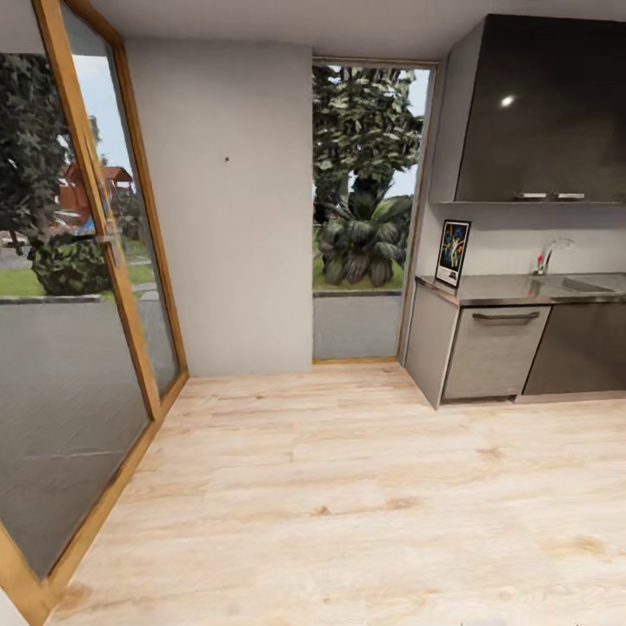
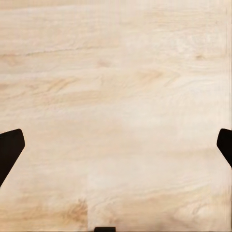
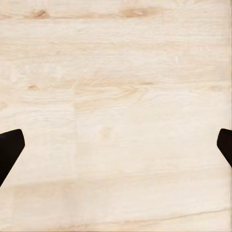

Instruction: Pick up the poster from the kitchen countertop and hang it on one of the wall nails in the kitchen.

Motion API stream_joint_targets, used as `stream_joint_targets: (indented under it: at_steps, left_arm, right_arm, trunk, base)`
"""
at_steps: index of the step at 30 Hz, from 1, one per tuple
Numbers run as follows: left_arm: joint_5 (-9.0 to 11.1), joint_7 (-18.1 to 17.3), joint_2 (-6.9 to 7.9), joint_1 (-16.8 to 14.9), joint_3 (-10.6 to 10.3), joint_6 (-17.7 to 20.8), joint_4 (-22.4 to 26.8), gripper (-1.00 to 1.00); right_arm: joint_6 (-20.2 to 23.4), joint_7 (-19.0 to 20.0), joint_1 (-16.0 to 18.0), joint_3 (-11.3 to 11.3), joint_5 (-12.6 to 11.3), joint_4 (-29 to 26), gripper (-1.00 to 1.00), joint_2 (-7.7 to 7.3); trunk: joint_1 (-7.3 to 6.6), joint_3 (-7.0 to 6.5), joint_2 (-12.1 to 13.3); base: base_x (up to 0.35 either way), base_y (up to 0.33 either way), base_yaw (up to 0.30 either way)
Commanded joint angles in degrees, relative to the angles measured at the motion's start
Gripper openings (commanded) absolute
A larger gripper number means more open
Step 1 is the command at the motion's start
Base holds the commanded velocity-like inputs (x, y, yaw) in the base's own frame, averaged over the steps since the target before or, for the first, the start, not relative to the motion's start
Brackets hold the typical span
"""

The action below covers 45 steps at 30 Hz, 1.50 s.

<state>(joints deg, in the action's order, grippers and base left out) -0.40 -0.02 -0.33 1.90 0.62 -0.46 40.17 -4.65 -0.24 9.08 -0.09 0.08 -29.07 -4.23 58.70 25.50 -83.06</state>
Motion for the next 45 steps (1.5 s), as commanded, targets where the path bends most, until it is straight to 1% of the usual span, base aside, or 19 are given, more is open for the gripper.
stream_joint_targets:
  at_steps: [1, 7, 10, 15, 16, 21, 30, 34, 38, 45]
  left_arm:
    - [0.0, 0.0, -0.02, 0.0, 0.1, -0.1, 0.1, 1.00]
    - [0.0, 0.0, 0.02, 0.0, 0.1, 0.0, 0.1, 1.00]
    - [0.0, 0.0, 0.05, 0.0, 0.1, 0.0, 0.1, 1.00]
    - [0.0, 0.0, 0.07, 0.0, 0.2, -0.1, 0.1, 1.00]
    - [0.0, 0.0, 0.07, 0.0, 0.2, -0.1, 0.1, 1.00]
    - [0.1, 0.0, 0.07, 0.0, 0.2, -0.1, 0.1, 1.00]
    - [0.1, 0.1, 0.07, 0.0, 0.2, -0.1, 0.1, 1.00]
    - [0.1, 0.2, 0.11, 0.0, 0.2, -0.1, 0.1, 1.00]
    - [0.2, 0.2, 0.10, 0.0, 0.3, -0.1, 0.1, 1.00]
    - [0.2, 0.2, 0.12, 0.0, 0.3, -0.1, 0.1, 1.00]
  right_arm:
    - [-0.2, 0.0, 0.0, 0.0, 0.0, 0.1, 1.00, 0.01]
    - [-0.2, 0.0, 0.1, 0.0, 0.0, 0.1, 1.00, 0.01]
    - [-0.2, 0.0, 0.0, 0.0, 0.0, 0.1, 1.00, 0.01]
    - [-0.2, 0.0, 0.0, 0.0, 0.1, 0.5, 1.00, -0.01]
    - [-0.2, 0.0, 0.0, 0.0, 0.1, 1.7, 1.00, -0.05]
    - [-0.3, 0.0, 0.0, -0.1, 0.2, 3.4, 1.00, -0.08]
    - [-0.3, 0.0, 0.0, -0.1, 0.1, 3.8, 1.00, 0.00]
    - [-0.3, 0.0, 0.0, -0.1, 0.1, 3.8, 1.00, 0.00]
    - [-0.3, 0.0, 0.0, -0.1, 0.1, 3.8, 1.00, 0.01]
    - [-0.3, 0.0, 0.0, -0.1, 0.1, 3.7, 1.00, 0.00]
  trunk:
    - [0.03, 0.02, 0.0]
    - [0.03, -0.18, 0.0]
    - [0.03, -0.23, 0.0]
    - [0.03, -0.25, 0.0]
    - [0.03, -0.25, 0.0]
    - [0.03, -0.25, 0.0]
    - [0.03, -0.26, 0.0]
    - [0.03, -0.26, 0.0]
    - [0.03, -0.26, 0.0]
    - [0.03, -0.26, 0.0]
  base:
    - [0.315, -0.063, -0.298]
    - [0.328, -0.025, -0.292]
    - [0.336, 0.027, -0.134]
    - [0.337, 0.102, -0.031]
    - [0.326, 0.162, -0.007]
    - [0.307, 0.198, -0.003]
    - [0.279, 0.242, 0.000]
    - [0.310, 0.125, 0.000]
    - [0.312, -0.070, 0.000]
    - [0.288, -0.193, 0.000]
